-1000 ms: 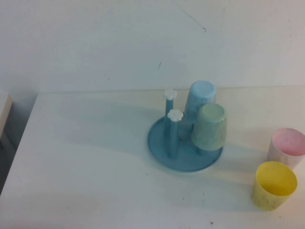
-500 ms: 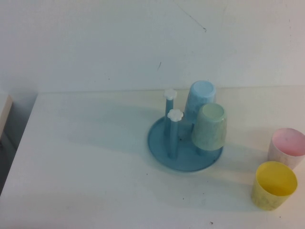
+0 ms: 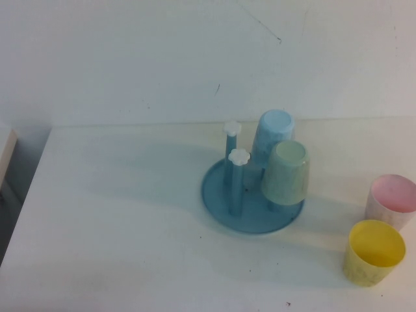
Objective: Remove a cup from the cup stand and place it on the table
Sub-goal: Pick up the cup from the rack
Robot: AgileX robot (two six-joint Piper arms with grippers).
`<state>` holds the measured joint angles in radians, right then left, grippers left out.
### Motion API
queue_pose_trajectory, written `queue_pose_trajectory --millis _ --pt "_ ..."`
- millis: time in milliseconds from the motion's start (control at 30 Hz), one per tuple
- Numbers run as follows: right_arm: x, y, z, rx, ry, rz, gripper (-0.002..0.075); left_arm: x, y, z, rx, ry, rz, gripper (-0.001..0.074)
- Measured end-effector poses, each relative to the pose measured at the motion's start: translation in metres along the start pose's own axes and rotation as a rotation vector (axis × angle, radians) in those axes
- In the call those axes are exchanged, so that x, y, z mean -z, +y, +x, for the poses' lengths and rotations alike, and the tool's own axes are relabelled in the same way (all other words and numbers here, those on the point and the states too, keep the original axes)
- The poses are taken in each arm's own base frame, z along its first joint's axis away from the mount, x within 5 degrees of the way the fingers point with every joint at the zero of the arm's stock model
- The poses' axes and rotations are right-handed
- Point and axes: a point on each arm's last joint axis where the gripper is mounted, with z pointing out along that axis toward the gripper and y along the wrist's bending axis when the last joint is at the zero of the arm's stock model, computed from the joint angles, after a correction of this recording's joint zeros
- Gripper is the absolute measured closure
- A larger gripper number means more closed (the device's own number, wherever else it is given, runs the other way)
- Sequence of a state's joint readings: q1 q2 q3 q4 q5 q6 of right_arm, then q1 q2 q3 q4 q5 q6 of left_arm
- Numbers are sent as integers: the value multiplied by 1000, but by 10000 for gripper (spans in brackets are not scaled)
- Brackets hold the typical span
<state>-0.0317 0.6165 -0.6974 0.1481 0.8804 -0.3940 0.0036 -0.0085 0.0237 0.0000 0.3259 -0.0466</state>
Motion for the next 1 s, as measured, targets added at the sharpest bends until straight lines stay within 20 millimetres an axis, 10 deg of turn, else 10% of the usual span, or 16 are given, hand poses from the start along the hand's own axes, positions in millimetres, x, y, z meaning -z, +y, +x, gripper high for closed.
queue_pose_trajectory --millis 233,700,833,1000 --pt "-41 -7 -60 77 245 -198 673 0 0 0 0 0 0 738" --pt "-144 41 -158 337 485 -408 721 0 0 0 0 0 0 738" --pt "-172 53 -181 385 470 -427 600 0 0 0 0 0 0 738" --pt "-191 63 -199 406 442 -433 221 0 0 0 0 0 0 738"
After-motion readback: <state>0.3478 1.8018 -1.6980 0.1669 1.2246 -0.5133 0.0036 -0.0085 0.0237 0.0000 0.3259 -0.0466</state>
